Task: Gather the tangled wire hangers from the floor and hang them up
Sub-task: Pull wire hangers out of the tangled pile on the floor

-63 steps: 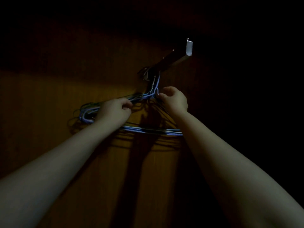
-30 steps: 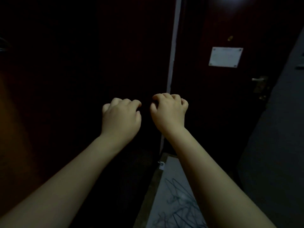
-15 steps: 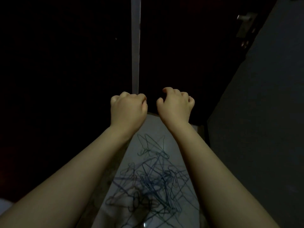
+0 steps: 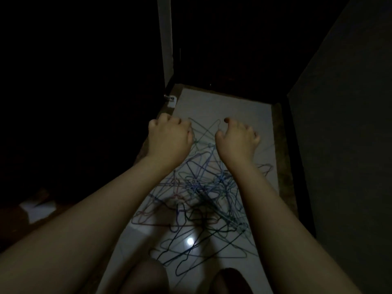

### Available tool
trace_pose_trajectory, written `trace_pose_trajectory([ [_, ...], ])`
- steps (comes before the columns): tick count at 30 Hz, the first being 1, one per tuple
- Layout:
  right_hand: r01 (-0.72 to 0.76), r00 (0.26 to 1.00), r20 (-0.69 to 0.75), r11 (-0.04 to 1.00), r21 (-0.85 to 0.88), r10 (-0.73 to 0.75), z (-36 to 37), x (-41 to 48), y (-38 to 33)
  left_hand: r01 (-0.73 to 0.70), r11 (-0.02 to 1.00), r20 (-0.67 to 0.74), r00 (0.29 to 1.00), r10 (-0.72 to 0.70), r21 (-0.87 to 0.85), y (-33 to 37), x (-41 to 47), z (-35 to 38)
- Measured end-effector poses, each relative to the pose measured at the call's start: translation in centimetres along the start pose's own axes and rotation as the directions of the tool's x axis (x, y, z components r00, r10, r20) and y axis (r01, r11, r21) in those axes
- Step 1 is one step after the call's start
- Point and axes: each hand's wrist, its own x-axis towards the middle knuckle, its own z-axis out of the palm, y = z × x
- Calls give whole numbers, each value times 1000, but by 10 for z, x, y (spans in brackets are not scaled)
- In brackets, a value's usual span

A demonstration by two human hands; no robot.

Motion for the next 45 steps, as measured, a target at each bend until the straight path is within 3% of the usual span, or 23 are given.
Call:
trace_pose_trajectory([
  [10, -26, 999, 20, 999, -36, 26, 202, -12, 72, -12, 1000, 45, 999, 11, 20, -29, -44, 211],
  [15, -8, 999, 44, 996, -86, 12, 263, -12, 98, 27, 1000, 86, 996, -26, -13, -46, -52, 277],
  [21, -156, 980, 108, 983, -97, 166, 316, -16, 150, 83, 995, 207, 976, -70, -57, -49, -69, 351],
  [28, -122, 940, 304, 984, -127, 156, 381, -30, 183, 142, 988, 342, 933, -110, -67, -56, -84, 410],
  [35, -234, 911, 362, 970, 63, 196, 438, -28, 183, 128, 989, 349, 933, -92, -80, -73, -99, 434],
  [41, -349, 809, 544, 927, 136, 224, 472, -27, 207, 156, 984, 428, 898, -107, -81, -76, -114, 454],
  [43, -444, 771, 582, 874, 200, 258, 474, -17, 207, 138, 985, 455, 887, -78, -101, -71, -116, 459],
  [45, -561, 730, 631, 756, 337, 261, 469, -7, 204, 129, 982, 473, 880, -49, -139, -65, -116, 463],
])
